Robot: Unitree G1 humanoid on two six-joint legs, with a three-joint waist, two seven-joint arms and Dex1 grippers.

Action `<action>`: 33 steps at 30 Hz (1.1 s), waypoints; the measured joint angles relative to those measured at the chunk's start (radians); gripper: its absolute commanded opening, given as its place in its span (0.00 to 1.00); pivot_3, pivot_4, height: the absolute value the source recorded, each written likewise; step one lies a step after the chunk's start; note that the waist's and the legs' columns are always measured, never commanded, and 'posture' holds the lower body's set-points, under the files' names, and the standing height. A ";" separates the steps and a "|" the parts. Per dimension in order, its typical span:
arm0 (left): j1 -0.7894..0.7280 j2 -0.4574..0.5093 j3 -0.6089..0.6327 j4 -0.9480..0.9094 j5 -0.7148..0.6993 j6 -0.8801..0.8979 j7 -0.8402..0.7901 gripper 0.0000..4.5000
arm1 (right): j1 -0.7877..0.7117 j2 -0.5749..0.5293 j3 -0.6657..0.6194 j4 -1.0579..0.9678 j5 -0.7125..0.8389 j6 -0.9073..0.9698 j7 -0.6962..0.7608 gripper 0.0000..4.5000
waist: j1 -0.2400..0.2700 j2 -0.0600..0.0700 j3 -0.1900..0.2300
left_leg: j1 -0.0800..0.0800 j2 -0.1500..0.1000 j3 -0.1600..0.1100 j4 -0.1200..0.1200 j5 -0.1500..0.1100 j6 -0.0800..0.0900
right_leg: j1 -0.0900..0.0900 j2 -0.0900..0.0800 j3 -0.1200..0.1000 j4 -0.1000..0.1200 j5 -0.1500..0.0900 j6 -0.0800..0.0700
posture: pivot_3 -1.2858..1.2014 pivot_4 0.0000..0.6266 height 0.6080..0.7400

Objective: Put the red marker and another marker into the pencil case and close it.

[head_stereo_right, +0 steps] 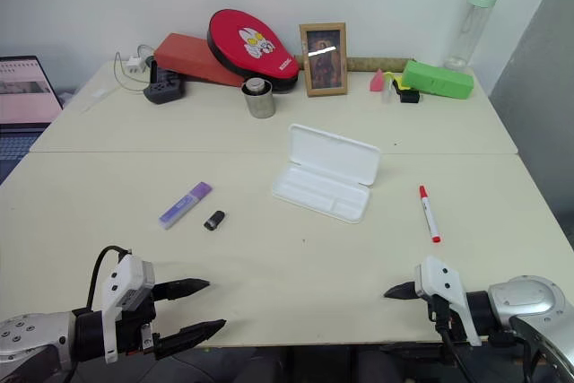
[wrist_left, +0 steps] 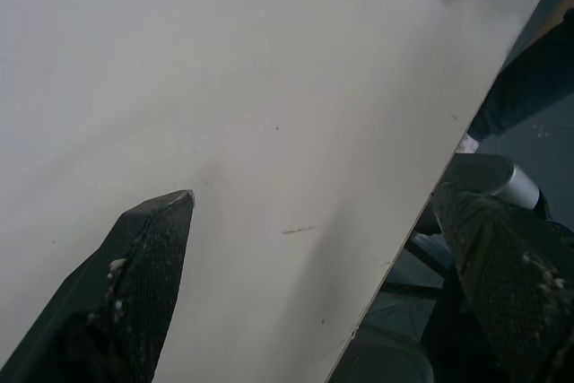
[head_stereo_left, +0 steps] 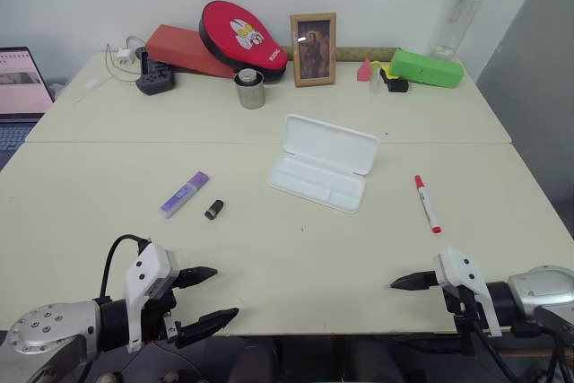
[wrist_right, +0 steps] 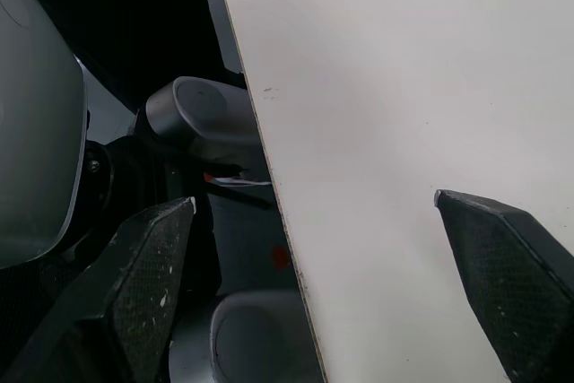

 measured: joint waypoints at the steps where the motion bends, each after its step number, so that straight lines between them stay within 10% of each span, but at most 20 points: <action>1: -0.006 0.000 -0.002 0.004 0.001 0.000 0.001 1.00 | 0.001 0.000 0.000 0.000 0.000 -0.005 0.003 1.00 | 0.000 0.000 0.000 | 0.000 0.000 0.000 0.000 0.000 0.000 | 0.000 0.000 0.000 0.000 0.000 0.000 | 0.52 0.24 1.00; 17: -0.531 -0.226 -0.040 0.136 -0.105 -0.027 0.308 1.00 | -0.690 0.284 0.251 0.247 -0.132 0.131 -0.231 1.00 | -0.004 -0.002 0.000 | 0.001 -0.002 -0.001 0.001 0.000 -0.001 | 0.000 0.001 0.000 0.003 0.004 -0.003 | 0.52 0.24 1.00; 29: -0.602 -0.206 -0.126 0.159 -0.109 -0.020 0.304 1.00 | -0.834 0.424 0.388 0.448 -0.280 0.270 -0.338 1.00 | -0.005 -0.002 0.000 | -0.004 -0.002 0.000 0.001 0.000 -0.001 | -0.007 0.001 0.001 0.006 0.004 -0.003 | 0.52 0.24 1.00; 33: -0.602 -0.201 -0.161 0.139 -0.115 -0.016 0.299 1.00 | -0.834 0.464 0.441 0.456 -0.322 0.315 -0.378 0.76 | -0.010 -0.002 0.000 | -0.004 -0.001 0.000 0.001 0.000 -0.001 | -0.007 0.001 0.002 0.007 0.004 -0.003 | 0.52 0.24 1.00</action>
